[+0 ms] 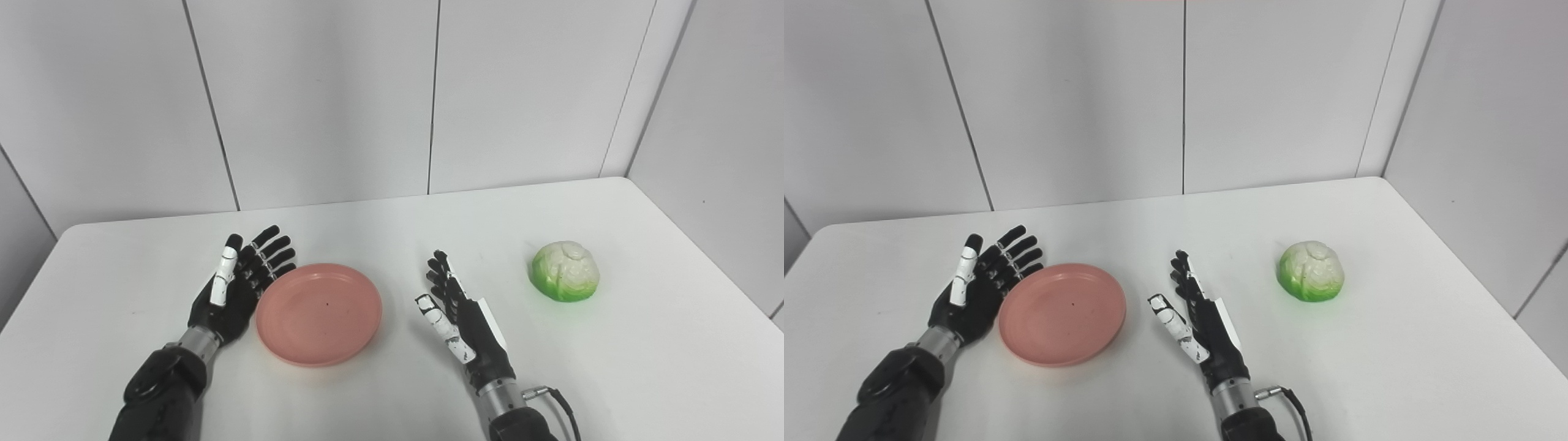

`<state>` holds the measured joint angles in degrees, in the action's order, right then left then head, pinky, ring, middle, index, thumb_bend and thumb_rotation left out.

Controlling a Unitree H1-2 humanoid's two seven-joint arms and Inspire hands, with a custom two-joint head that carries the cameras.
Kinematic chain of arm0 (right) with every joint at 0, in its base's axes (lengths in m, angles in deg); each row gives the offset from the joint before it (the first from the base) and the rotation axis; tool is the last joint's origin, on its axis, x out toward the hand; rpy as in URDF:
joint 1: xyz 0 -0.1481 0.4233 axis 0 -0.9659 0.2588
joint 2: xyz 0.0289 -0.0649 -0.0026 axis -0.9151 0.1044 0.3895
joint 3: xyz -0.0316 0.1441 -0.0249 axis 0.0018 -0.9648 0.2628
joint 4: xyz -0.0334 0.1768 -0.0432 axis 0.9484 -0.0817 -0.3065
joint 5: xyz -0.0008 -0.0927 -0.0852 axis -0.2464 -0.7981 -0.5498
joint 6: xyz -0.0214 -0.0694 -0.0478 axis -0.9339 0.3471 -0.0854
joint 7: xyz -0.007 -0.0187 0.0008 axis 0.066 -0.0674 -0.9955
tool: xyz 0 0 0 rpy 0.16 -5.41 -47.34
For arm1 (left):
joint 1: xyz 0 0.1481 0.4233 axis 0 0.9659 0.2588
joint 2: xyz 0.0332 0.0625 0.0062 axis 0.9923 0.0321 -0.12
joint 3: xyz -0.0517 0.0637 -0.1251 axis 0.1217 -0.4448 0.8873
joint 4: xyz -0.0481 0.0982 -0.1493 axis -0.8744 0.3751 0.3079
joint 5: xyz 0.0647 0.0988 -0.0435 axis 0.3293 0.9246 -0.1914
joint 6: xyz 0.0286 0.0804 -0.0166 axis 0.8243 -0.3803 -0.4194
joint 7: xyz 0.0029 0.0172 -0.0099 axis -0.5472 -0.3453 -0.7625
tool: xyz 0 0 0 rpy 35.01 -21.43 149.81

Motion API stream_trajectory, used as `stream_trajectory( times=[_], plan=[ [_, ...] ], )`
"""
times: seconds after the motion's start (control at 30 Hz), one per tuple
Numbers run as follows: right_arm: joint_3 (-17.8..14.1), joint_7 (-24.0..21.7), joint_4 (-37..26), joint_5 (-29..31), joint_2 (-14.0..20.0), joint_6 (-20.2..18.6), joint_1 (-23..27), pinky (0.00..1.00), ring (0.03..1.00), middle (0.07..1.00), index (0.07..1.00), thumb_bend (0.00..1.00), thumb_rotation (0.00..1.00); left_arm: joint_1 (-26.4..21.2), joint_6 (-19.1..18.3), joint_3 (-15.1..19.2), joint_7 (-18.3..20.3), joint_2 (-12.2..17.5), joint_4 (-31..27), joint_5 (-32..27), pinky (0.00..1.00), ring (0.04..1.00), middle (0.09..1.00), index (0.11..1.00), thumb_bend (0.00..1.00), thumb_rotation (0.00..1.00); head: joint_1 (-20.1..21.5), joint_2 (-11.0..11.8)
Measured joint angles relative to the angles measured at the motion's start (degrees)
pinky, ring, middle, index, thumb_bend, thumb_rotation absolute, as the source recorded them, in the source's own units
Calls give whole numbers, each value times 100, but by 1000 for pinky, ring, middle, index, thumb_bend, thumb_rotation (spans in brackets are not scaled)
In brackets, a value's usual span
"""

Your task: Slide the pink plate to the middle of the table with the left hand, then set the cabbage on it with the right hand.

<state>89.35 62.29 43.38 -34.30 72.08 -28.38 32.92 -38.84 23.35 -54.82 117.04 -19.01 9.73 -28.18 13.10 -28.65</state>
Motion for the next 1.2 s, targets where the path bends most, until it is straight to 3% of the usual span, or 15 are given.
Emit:
stream_trajectory(
  times=[0.2, 0.37, 0.53, 0.9, 1.2],
  plan=[
    [-27, -18, -127, 111, 23, -164, -67, 963, 947, 961, 985, 608, 830, 590, -296, -211, -302, -307, -1123, 82, 899, 912, 911, 902, 746, 914, -300, -132],
    [-73, -37, -261, 241, 35, -234, -193, 971, 940, 952, 976, 623, 855, 1307, -330, -675, -850, -597, -2285, 633, 970, 961, 953, 945, 754, 940, -467, -220],
    [-87, -31, -354, 212, 95, -250, -264, 964, 930, 937, 963, 637, 866, 1771, -347, -802, -1338, -842, -2965, 963, 1000, 979, 975, 964, 761, 937, -616, -299],
    [-235, -31, -387, 456, 131, -317, -262, 972, 936, 949, 968, 583, 822, 2263, 10, -1059, -2547, -1338, -3507, 1953, 1000, 1000, 1000, 1000, 619, 997, -844, -422],
    [-458, -12, -1081, 584, 293, -962, -146, 971, 970, 970, 989, 612, 844, 2344, 379, -1101, -3277, -1531, -3530, 2483, 1000, 1000, 1000, 1000, 526, 1000, -827, -554]
  ],
)
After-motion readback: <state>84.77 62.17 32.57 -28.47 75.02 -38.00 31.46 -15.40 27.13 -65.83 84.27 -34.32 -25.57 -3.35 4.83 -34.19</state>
